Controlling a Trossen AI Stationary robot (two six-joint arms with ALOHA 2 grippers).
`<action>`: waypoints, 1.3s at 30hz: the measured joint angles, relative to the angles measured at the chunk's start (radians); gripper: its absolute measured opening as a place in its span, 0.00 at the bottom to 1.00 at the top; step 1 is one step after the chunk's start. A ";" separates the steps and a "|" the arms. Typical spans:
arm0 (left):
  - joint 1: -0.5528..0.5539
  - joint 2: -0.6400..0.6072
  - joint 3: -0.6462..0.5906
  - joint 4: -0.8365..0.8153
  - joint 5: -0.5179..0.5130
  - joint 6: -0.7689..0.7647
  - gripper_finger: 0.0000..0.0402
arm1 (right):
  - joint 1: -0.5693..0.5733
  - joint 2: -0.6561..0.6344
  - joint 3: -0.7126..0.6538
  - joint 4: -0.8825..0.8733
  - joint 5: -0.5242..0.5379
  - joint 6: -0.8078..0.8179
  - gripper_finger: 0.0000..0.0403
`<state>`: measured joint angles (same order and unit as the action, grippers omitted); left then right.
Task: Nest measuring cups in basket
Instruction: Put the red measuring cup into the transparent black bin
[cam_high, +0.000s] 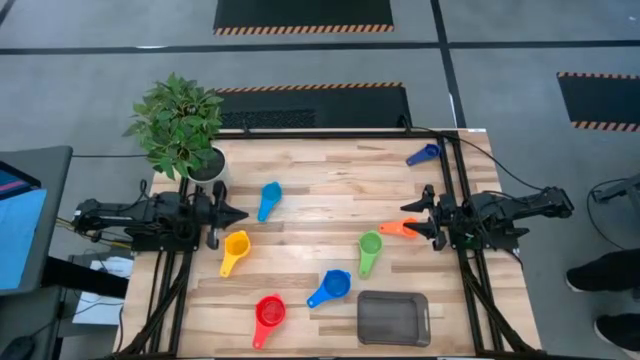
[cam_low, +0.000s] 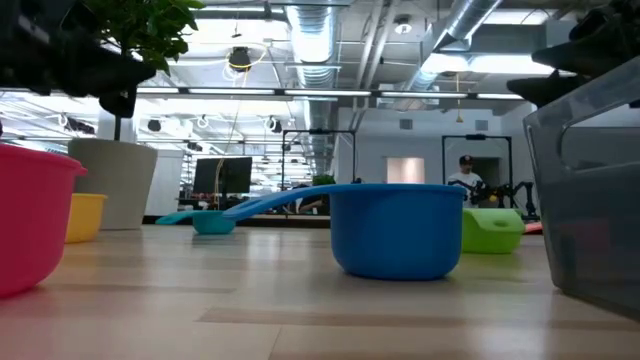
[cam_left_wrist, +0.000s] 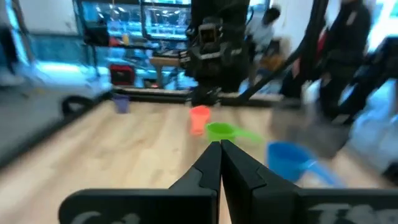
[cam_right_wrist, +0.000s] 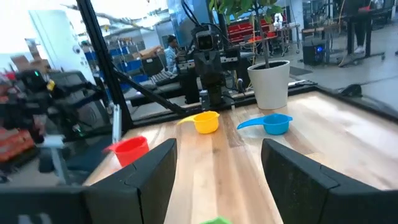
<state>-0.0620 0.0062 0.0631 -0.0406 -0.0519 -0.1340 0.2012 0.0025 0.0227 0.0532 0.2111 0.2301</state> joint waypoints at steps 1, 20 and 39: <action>0.000 0.000 0.000 0.013 0.003 -0.043 0.00 | 0.000 0.000 0.000 0.000 0.000 0.025 0.64; 0.000 0.000 0.002 0.162 -0.380 -0.531 0.00 | -0.001 0.000 0.000 0.168 0.222 0.447 0.64; 0.000 0.000 0.003 0.095 -0.275 -0.510 0.00 | -0.007 0.000 0.001 0.172 0.235 0.451 0.64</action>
<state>-0.0620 0.0063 0.0658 0.0542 -0.3271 -0.6441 0.1940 0.0025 0.0235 0.2254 0.4461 0.6807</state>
